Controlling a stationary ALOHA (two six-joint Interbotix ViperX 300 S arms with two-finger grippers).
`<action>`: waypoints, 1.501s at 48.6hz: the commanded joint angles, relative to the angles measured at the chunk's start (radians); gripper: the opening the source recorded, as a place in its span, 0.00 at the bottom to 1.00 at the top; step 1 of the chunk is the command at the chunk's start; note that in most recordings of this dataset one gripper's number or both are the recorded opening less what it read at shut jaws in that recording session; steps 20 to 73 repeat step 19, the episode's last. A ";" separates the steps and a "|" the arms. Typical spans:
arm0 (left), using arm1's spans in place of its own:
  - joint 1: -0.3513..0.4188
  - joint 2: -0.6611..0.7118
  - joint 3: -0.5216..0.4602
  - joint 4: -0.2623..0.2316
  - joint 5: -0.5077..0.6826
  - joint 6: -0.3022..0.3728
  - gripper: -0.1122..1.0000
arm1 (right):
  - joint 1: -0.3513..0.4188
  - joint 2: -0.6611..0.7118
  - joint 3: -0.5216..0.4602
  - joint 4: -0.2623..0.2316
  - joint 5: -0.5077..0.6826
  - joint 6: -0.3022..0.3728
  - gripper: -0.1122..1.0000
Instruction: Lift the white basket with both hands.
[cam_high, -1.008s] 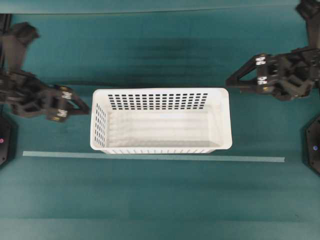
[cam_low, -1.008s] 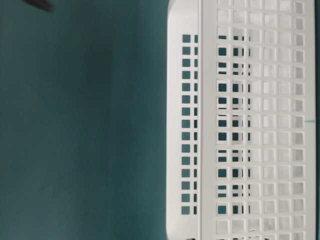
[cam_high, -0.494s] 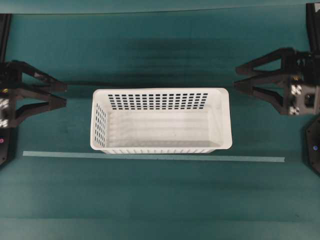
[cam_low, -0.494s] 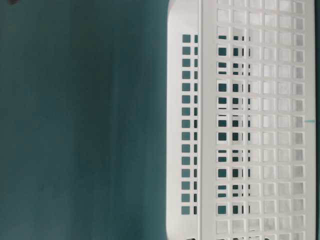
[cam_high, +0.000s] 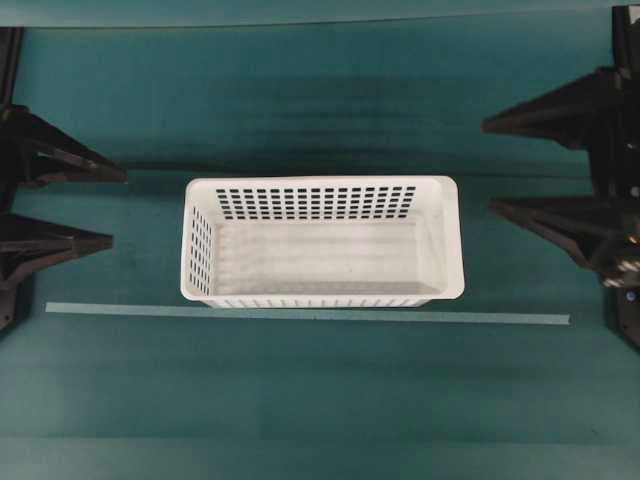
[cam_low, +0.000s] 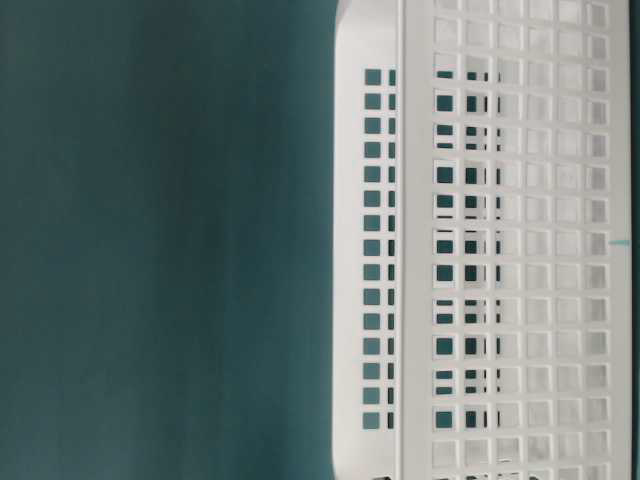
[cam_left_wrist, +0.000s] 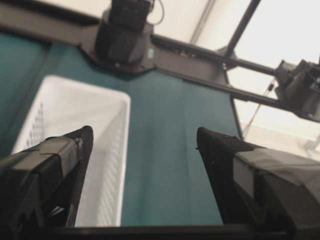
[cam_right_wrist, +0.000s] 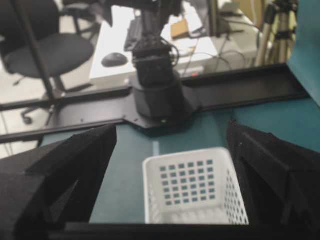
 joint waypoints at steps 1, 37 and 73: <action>-0.006 -0.008 -0.020 0.002 -0.012 0.031 0.89 | 0.014 -0.011 0.002 -0.003 -0.003 -0.002 0.96; -0.008 -0.110 -0.014 0.002 -0.008 0.044 0.89 | 0.038 -0.123 0.046 -0.003 0.026 0.005 0.96; -0.008 -0.110 -0.014 0.002 -0.008 0.044 0.89 | 0.038 -0.123 0.046 -0.003 0.026 0.005 0.96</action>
